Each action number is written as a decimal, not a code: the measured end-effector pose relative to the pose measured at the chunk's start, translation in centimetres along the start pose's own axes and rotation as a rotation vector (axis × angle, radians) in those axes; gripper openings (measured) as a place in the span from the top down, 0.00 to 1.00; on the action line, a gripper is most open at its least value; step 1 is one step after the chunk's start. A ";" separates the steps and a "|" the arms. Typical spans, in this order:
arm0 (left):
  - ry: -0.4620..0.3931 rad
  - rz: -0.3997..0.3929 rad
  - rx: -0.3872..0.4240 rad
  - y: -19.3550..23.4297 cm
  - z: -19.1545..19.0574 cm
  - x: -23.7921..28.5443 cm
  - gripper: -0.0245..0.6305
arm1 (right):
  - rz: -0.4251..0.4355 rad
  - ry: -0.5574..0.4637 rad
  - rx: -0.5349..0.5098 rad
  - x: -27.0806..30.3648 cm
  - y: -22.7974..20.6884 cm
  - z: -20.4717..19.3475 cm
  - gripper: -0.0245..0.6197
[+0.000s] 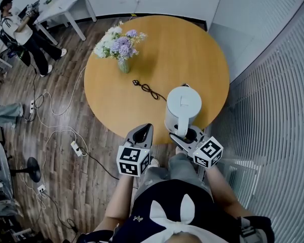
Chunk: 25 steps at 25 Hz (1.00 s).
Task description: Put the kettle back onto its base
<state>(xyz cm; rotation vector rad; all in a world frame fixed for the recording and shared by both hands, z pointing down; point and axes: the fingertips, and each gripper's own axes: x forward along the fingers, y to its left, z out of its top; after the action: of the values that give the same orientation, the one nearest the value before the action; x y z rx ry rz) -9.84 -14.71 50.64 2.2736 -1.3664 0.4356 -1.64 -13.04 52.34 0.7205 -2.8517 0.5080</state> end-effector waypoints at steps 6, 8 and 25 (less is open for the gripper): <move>0.002 -0.017 0.007 -0.7 0.0 0.2 0.92 | 0.001 0.019 -0.014 -0.1 0.7 -0.7 0.73; 0.004 -0.021 0.009 -0.9 0.0 0.3 0.92 | 0.000 0.019 -0.016 -0.1 0.7 -0.8 0.73; 0.012 -0.035 0.012 -1.1 -0.3 0.7 0.92 | -0.009 0.040 -0.069 0.2 1.1 -2.1 0.73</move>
<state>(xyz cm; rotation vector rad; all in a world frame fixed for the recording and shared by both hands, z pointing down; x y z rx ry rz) -8.59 -14.61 51.00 2.2971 -1.3188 0.4466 -2.20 -11.50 54.09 0.7035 -2.8125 0.4158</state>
